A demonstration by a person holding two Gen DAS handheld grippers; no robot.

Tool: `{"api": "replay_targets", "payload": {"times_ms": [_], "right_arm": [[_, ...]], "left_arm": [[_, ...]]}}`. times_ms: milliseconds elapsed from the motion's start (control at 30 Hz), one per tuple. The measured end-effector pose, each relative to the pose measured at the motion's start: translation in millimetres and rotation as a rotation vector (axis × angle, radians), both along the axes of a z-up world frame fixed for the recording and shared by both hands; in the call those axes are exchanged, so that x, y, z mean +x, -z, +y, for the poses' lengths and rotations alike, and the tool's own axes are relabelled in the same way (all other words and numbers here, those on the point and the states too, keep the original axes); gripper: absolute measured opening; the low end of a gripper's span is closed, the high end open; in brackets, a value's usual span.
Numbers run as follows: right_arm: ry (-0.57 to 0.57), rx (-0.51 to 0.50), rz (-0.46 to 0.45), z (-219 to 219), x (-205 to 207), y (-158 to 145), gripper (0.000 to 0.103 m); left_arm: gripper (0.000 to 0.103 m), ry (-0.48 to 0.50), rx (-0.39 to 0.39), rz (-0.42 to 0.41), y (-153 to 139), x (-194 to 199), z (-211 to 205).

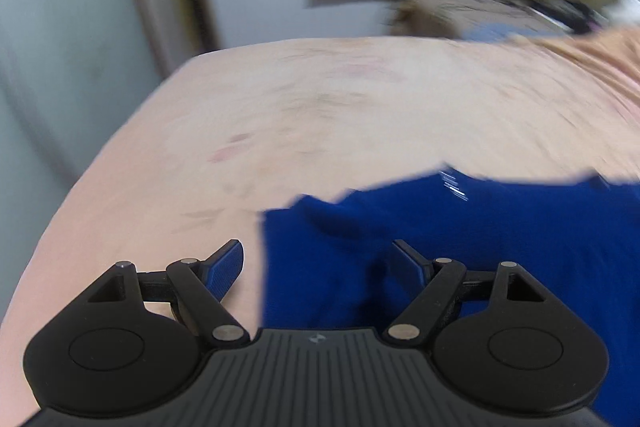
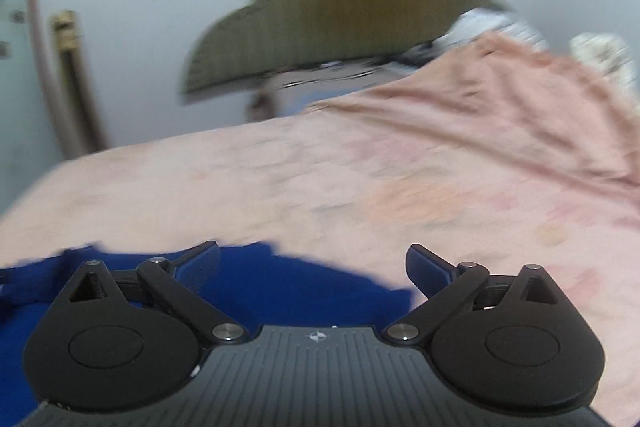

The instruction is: Fold small clothes

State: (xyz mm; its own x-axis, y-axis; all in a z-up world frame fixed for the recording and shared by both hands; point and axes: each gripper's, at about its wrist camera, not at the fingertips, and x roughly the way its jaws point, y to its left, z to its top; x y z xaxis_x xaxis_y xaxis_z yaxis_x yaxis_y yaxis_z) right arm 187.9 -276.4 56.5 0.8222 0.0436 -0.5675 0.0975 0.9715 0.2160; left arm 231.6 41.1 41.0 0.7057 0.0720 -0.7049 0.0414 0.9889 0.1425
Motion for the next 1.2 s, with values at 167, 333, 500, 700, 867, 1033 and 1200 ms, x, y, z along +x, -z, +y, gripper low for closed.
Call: {"api": "replay_targets", "payload": {"times_ms": [167,333,500,700,867,1033,1200], "right_arm": [[-0.276,0.076,0.166,29,7,29,0.102],[-0.096,-0.062,0.161,21,14,35,0.101],[0.091,-0.16,0.101,-1,1,26,0.103],[0.035,0.312,0.09,-63,19,31,0.086],[-0.04,0.32,0.15,-57,55,41,0.055],[-0.102,0.274,0.198,-35,76,50,0.027],[-0.081,0.154,0.122,-29,64,19,0.007]], "left_arm": [[0.08,0.21,0.177,0.013,17,-6,-49],[0.082,0.067,0.318,-0.005,39,32,-51],[0.081,-0.089,0.073,0.016,17,36,-3],[0.081,-0.03,0.157,-0.062,3,-7,-23],[0.081,0.066,0.151,-0.075,3,-29,-48],[0.081,0.086,0.215,-0.086,17,-12,-63],[0.081,-0.083,0.229,-0.034,30,34,-33]]}}
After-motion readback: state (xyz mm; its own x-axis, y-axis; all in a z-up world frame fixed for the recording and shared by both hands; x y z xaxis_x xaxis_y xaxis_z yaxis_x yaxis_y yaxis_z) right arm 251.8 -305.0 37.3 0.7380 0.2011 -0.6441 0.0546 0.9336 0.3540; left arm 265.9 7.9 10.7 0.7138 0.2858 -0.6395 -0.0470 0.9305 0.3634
